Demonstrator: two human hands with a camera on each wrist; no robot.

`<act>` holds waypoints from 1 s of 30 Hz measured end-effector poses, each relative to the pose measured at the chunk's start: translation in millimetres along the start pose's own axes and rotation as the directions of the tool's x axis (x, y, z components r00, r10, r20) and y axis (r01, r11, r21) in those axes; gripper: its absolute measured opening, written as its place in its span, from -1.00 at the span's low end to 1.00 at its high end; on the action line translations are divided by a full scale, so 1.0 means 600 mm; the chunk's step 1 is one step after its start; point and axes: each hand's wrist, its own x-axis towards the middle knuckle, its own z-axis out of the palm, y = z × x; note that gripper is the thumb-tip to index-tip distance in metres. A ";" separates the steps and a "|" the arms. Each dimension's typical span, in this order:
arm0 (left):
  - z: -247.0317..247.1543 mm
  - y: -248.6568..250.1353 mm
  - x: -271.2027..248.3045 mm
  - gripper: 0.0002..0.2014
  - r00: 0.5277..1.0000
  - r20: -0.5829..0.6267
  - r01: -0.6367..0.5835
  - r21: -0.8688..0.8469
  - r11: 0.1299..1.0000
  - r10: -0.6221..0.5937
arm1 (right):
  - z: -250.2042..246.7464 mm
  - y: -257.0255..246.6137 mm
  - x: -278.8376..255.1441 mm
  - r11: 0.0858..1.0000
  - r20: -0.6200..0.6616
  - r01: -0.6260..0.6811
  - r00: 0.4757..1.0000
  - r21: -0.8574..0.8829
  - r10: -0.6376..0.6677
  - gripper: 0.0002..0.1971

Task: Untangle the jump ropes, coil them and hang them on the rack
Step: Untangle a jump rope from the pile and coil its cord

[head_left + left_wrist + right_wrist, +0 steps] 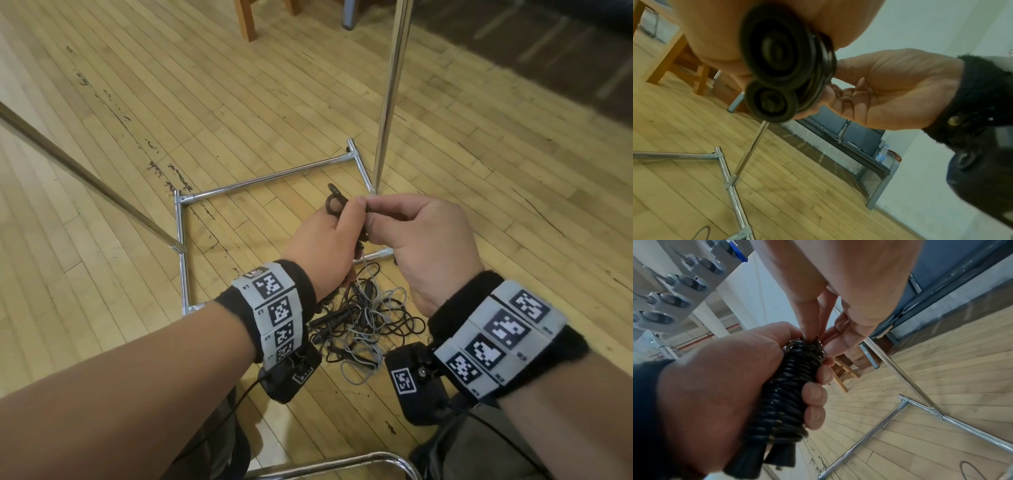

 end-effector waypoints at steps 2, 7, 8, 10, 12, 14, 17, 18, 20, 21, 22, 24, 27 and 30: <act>0.000 -0.002 -0.001 -0.46 0.999 -0.011 -0.042 0.084 0.996 0.043 | 0.000 0.002 0.001 0.999 -0.002 -0.034 0.999 0.006 0.034 -0.81; -0.006 -0.006 0.002 -0.52 0.997 -0.024 -0.072 0.176 0.982 0.077 | 0.004 0.004 0.001 0.996 0.004 -0.071 0.997 0.058 0.071 -0.83; -0.006 -0.006 0.003 -0.54 0.997 -0.032 -0.057 0.174 0.983 0.064 | 0.004 0.004 0.001 0.994 0.007 -0.081 0.997 0.070 0.081 -0.82; -0.007 -0.007 0.003 -0.58 0.998 -0.039 -0.044 0.167 0.985 0.051 | 0.006 0.006 0.002 0.990 0.012 -0.102 0.995 0.102 0.101 -0.82; -0.008 -0.008 0.002 -0.62 0.998 -0.037 -0.051 0.172 0.984 0.058 | 0.009 0.008 0.001 0.988 0.014 -0.106 0.994 0.111 0.105 -0.82; -0.009 -0.009 0.001 -0.65 0.998 -0.042 -0.047 0.184 0.982 0.056 | 0.012 0.009 -0.001 0.989 0.016 -0.103 0.995 0.111 0.102 -0.81; -0.011 -0.010 0.000 -0.65 0.997 -0.050 -0.040 0.216 0.976 0.052 | 0.016 0.010 -0.004 0.986 0.020 -0.108 0.994 0.124 0.107 -0.81; -0.012 -0.011 0.000 -0.66 0.997 -0.048 -0.045 0.229 0.972 0.058 | 0.017 0.011 -0.004 0.985 0.021 -0.114 0.993 0.129 0.112 -0.81; -0.015 -0.012 -0.003 -0.68 0.995 -0.026 -0.089 0.264 0.960 0.099 | 0.019 0.012 -0.004 0.982 0.020 -0.128 0.992 0.140 0.126 -0.80; -0.016 -0.013 -0.005 -0.71 0.991 -0.001 -0.130 0.294 0.947 0.136 | 0.021 0.013 -0.005 0.980 0.020 -0.135 0.991 0.147 0.133 -0.80; -0.016 -0.015 -0.006 -0.74 0.985 0.023 -0.168 0.319 0.933 0.169 | 0.023 0.012 -0.006 0.978 0.018 -0.142 0.990 0.154 0.141 -0.81; -0.016 -0.020 -0.004 -0.71 0.984 0.025 -0.174 0.320 0.931 0.175 | 0.027 0.011 -0.006 0.972 0.015 -0.155 0.988 0.176 0.155 -0.82; -0.016 -0.023 0.000 -0.61 0.996 -0.025 -0.078 0.261 0.962 0.087 | 0.033 0.012 -0.005 0.961 0.019 -0.183 0.983 0.208 0.183 -0.83; -0.019 -0.023 0.000 -0.71 0.999 0.016 -0.047 0.217 0.975 0.044 | 0.035 0.012 -0.002 0.961 0.029 -0.195 0.981 0.194 0.193 -0.85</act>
